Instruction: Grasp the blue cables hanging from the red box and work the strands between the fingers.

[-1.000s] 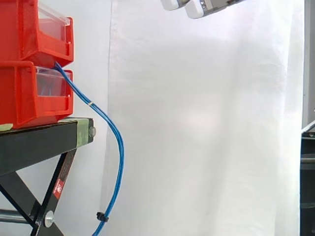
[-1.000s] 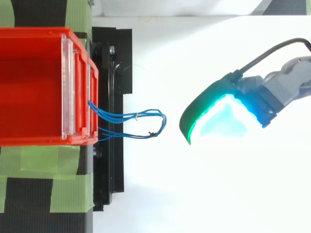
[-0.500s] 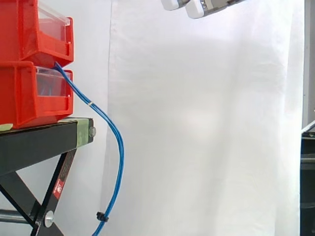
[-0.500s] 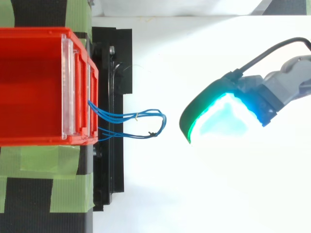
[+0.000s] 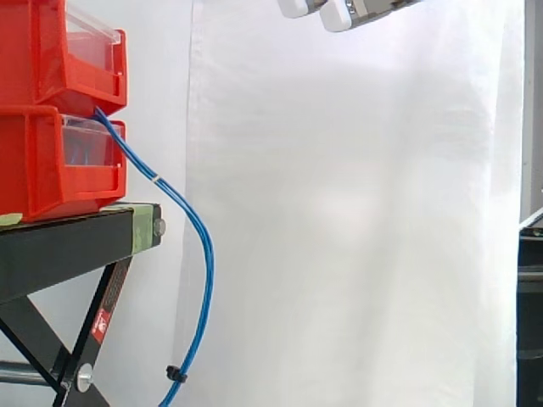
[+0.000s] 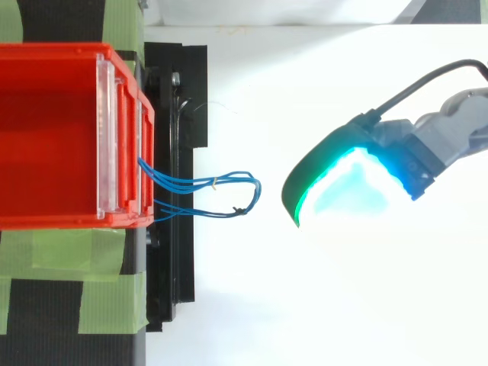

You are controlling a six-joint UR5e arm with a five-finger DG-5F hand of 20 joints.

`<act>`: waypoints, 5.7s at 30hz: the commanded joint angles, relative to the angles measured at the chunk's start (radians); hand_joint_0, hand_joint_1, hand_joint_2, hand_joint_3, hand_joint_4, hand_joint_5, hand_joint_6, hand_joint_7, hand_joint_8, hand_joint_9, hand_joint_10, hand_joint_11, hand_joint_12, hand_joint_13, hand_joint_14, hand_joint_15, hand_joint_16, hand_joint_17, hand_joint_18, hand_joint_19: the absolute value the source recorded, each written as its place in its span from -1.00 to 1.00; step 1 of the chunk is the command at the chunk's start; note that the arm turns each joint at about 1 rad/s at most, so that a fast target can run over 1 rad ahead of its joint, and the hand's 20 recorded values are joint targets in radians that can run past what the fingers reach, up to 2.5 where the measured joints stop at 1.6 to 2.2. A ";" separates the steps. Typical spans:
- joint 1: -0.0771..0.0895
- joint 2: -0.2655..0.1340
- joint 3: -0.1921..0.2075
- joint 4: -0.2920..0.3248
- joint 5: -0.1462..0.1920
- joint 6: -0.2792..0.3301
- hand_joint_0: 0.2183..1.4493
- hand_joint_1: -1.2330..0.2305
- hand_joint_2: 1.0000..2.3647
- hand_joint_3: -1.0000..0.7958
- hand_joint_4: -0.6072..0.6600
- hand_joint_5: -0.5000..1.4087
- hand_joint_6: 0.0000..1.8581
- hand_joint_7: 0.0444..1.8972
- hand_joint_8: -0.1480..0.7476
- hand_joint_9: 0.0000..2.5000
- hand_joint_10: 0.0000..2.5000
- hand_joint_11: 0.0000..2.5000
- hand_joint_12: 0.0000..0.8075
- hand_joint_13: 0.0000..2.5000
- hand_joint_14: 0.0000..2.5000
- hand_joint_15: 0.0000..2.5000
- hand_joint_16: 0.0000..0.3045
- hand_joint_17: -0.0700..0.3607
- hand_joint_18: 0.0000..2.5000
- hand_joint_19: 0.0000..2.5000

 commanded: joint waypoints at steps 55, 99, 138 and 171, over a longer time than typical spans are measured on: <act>0.012 -0.017 -0.085 0.089 -0.003 0.015 -0.33 0.17 -1.00 -1.00 0.10 -0.99 -1.00 -0.35 -0.01 -0.98 -1.00 -0.90 -0.02 -1.00 -0.99 -0.81 -0.51 0.10 -1.00 -0.72; 0.035 -0.144 -0.305 0.483 0.190 0.054 -0.32 0.13 -1.00 -1.00 0.13 -0.98 -0.99 -0.34 -0.08 -1.00 -1.00 -1.00 -0.06 -1.00 -1.00 -0.85 -0.53 0.07 -1.00 -0.76; 0.087 -0.276 -0.303 0.676 0.426 0.020 -0.33 0.13 -1.00 -1.00 0.13 -0.97 -0.99 -0.34 -0.04 -1.00 -1.00 -0.96 -0.05 -1.00 -1.00 -0.84 -0.52 0.08 -1.00 -0.74; 0.179 -0.376 -0.275 0.794 0.574 -0.058 -0.32 0.13 -1.00 -1.00 0.14 -0.97 -0.99 -0.33 -0.01 -1.00 -1.00 -0.93 -0.03 -1.00 -1.00 -0.83 -0.52 0.08 -1.00 -0.73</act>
